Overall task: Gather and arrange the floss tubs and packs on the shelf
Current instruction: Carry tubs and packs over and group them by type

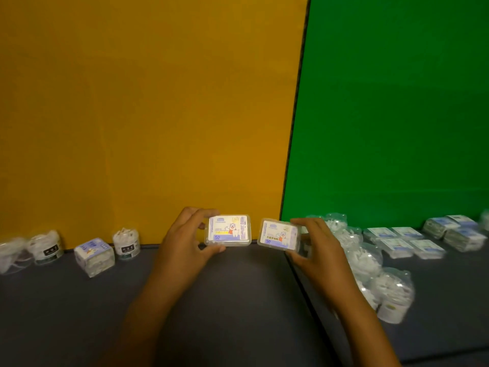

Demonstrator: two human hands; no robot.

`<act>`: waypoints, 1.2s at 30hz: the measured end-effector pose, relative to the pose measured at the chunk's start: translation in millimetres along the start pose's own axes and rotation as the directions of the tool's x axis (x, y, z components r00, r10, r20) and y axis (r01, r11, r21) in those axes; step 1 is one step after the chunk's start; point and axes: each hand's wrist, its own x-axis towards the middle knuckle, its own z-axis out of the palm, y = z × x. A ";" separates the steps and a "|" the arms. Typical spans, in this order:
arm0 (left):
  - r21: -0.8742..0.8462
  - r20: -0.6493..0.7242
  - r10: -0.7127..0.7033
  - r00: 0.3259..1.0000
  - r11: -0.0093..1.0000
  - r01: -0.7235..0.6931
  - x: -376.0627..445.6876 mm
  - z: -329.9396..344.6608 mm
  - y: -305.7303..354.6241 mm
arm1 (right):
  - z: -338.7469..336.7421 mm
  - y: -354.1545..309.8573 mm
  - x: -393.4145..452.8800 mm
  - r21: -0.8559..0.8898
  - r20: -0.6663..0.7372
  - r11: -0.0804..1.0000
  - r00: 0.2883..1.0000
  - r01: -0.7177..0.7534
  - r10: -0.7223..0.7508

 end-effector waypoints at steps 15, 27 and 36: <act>-0.122 0.030 0.067 0.997 0.991 -0.063 -90.8 81.9 178.2 | -190.4 66.8 -154.3 -0.023 -0.170 0.999 0.984 -0.049 0.044; -0.204 0.127 0.164 0.978 0.970 -0.136 -84.7 176.7 270.8 | -301.2 125.6 -219.2 -0.173 -0.316 0.966 0.940 -0.191 0.129; -0.275 0.192 0.228 0.954 0.946 -0.171 -40.1 248.7 289.9 | -329.2 178.4 -204.5 -0.240 -0.391 0.934 0.907 -0.263 0.155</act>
